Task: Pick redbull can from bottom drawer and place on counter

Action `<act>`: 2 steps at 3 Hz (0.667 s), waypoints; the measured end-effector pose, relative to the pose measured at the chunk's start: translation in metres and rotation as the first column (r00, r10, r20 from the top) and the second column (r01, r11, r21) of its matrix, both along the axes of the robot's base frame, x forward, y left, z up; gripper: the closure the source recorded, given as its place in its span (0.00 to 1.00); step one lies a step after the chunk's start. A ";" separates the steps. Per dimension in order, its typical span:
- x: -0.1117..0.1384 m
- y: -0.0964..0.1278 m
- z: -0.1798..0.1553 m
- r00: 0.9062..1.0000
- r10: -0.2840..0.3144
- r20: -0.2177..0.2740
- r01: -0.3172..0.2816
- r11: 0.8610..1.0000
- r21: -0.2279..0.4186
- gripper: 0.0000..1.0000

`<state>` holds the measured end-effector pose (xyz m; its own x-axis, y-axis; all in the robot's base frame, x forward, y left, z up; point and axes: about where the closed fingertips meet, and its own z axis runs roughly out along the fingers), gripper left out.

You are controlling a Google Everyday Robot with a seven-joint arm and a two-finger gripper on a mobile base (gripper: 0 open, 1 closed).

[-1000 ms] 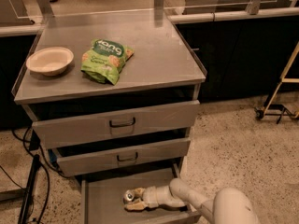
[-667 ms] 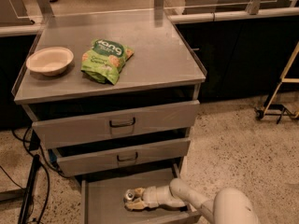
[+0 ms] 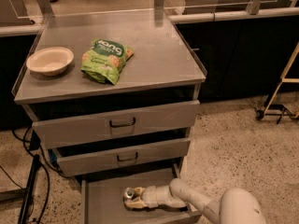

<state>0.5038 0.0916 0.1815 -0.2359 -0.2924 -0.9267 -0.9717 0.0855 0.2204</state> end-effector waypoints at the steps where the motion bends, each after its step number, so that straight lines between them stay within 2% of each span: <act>1: 0.001 -0.002 0.030 0.999 -0.027 0.037 0.027 0.999 -0.017 1.00; 2: -0.004 -0.008 0.071 0.997 -0.031 0.075 0.035 0.998 -0.059 1.00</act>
Offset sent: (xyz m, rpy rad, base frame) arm 0.0025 -0.0276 0.1133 -0.1164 -0.1192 -0.0663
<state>0.5000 0.0834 0.2524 -0.1782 -0.3418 -0.9227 -0.9815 0.1289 0.1418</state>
